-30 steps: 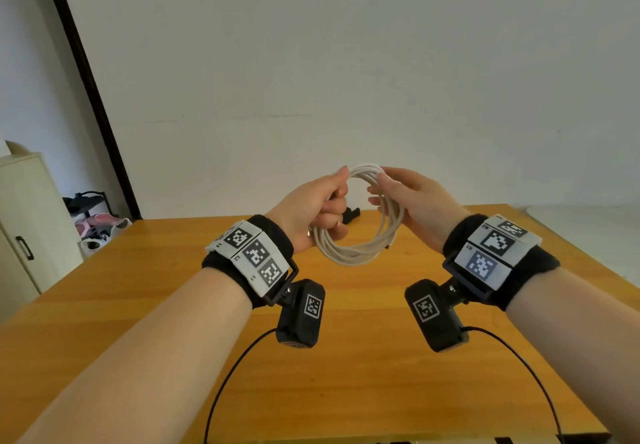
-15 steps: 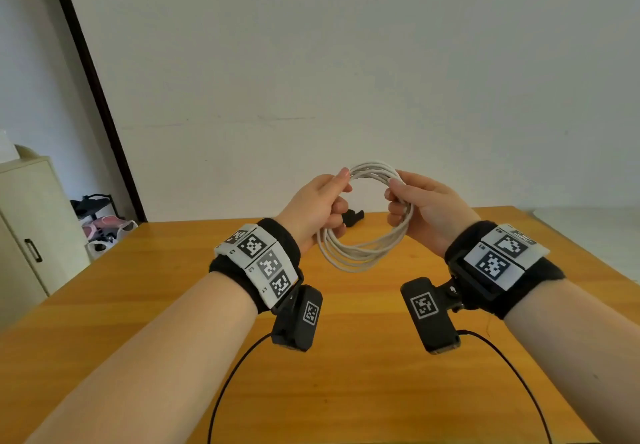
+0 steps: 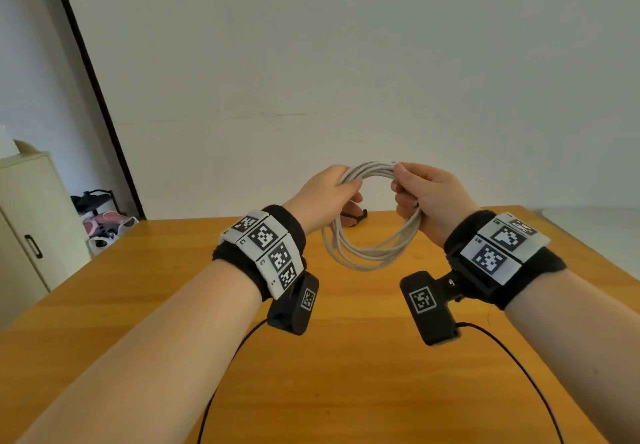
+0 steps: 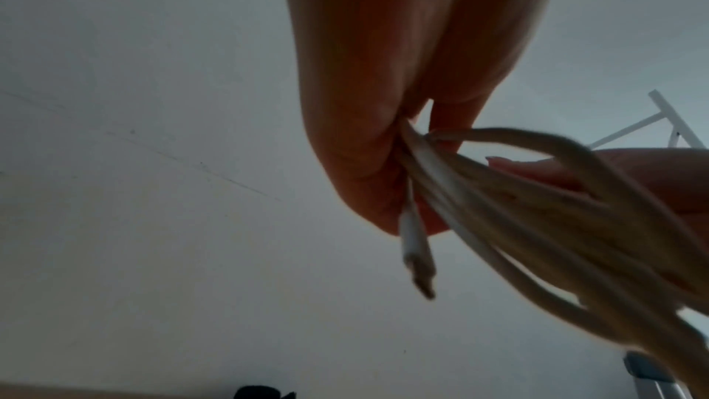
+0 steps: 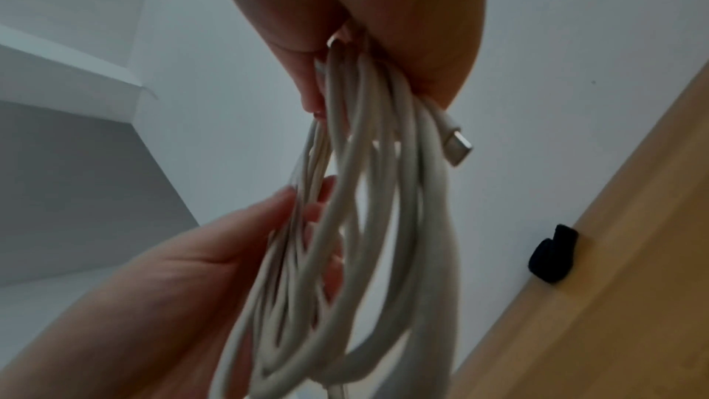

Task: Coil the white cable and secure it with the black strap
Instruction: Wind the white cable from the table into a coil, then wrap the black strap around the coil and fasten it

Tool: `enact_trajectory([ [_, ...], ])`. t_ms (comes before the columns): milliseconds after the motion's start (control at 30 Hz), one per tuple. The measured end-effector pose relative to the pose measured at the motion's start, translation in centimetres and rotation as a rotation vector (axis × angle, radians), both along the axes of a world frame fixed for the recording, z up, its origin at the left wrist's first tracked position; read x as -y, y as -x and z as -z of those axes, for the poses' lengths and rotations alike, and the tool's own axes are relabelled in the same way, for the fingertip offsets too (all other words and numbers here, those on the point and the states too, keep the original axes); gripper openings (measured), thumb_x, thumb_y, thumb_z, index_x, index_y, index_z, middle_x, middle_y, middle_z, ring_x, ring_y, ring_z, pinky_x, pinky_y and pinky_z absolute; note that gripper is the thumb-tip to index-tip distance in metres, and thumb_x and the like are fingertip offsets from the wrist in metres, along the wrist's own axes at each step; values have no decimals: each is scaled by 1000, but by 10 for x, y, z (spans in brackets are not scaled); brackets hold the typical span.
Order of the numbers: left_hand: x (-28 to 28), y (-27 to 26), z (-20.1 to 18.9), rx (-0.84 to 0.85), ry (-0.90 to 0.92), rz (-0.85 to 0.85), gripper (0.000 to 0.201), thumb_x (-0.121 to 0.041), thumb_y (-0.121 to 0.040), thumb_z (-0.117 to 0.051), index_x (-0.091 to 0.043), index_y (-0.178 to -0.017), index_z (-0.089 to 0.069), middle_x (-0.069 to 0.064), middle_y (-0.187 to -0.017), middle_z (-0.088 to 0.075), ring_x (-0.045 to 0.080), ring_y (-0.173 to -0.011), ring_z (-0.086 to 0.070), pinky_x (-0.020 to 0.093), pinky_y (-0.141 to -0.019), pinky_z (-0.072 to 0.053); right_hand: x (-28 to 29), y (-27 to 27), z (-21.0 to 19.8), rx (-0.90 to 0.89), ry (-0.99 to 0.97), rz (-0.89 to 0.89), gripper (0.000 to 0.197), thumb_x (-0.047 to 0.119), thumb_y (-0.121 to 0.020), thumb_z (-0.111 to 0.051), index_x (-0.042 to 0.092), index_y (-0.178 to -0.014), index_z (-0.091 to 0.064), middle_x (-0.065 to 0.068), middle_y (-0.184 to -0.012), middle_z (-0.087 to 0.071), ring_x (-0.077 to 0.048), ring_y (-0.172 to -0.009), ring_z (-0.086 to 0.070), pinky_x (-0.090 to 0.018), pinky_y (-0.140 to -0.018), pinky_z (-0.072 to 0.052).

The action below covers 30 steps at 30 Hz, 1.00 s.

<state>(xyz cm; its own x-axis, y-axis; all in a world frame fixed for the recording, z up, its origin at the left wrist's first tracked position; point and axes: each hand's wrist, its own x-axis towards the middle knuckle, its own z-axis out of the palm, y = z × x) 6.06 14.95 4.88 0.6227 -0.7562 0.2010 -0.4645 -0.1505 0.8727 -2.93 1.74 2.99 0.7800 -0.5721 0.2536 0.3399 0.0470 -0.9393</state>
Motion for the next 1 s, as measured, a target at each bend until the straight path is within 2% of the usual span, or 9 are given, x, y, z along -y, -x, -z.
enact_trajectory([
  [67, 5, -4, 2, -123, 73, 6, 34, -26, -100, -38, -2, -119, -52, -1, -75, -47, 10, -57, -49, 25, -55, -50, 1, -6, 0, 22, -24, 45, 23, 13, -96, -48, 5, -114, -61, -3, -67, -45, -7, -43, -35, -18, -42, -33],
  [133, 11, -9, 3, -295, 142, 28, 38, -29, -101, -36, 0, -120, -52, -1, -67, -38, 8, -47, -35, 19, -43, -36, 1, -13, 0, 37, -25, 106, 23, 13, -96, -48, 8, -112, -63, -2, -66, -46, -9, -46, -35, -19, -42, -32],
  [367, 20, -35, -5, -724, 48, 141, 44, -46, -98, -34, -8, -89, -54, -8, -46, -34, 2, -33, -28, 14, -36, -26, 14, -43, -1, 85, -166, 92, 24, 15, -97, -47, 3, -108, -64, -2, -65, -45, -7, -43, -32, -17, -40, -30],
  [500, 30, -57, -3, -726, 126, 87, 37, -40, -99, -37, -14, -75, -46, -10, -41, -31, 2, -31, -25, 15, -35, -21, 26, -64, 3, 67, -214, -30, 23, 16, -97, -47, 4, -109, -63, -3, -67, -48, -8, -46, -39, -17, -44, -34],
  [600, 39, -76, 6, -719, 162, 31, 35, -38, -99, -39, -15, -73, -44, -9, -38, -31, 2, -29, -25, 15, -34, -19, 35, -81, 7, -27, -185, -116, 25, 19, -98, -45, 6, -111, -61, -9, -74, -56, -13, -56, -50, -20, -51, -46],
  [700, 45, -97, 13, -742, 166, -12, 35, -37, -99, -40, -15, -72, -43, -9, -37, -30, 3, -28, -25, 15, -34, -19, 49, -106, 13, -179, -261, -121, 47, 41, -96, -42, 0, -114, -57, -20, -96, -63, -28, -82, -65, -33, -70, -56],
  [767, 46, -111, 15, -750, 160, -48, 35, -37, -99, -40, -15, -71, -43, -9, -38, -29, 3, -28, -24, 15, -34, -19, 60, -122, 20, -257, -339, -55, 53, 45, -95, -41, -5, -104, -57, -19, -100, -63, -36, -96, -63, -43, -81, -54],
  [867, 44, -129, 20, -743, 157, -102, 35, -36, -99, -40, -15, -71, -43, -9, -38, -29, 3, -28, -25, 15, -33, -19, 65, -141, 29, -451, -152, 133, 23, 24, -93, -54, 5, -84, -45, 4, -75, -51, -18, -78, -58, -30, -75, -51],
  [1000, 36, -146, 33, -723, 201, -168, 35, -35, -99, -40, -14, -72, -43, -9, -39, -30, 3, -28, -25, 14, -32, -20, 67, -170, 48, -685, 83, 60, 27, 17, -98, -43, 12, -71, -45, -5, -72, -54, -17, -61, -56, -35, -70, -54],
])
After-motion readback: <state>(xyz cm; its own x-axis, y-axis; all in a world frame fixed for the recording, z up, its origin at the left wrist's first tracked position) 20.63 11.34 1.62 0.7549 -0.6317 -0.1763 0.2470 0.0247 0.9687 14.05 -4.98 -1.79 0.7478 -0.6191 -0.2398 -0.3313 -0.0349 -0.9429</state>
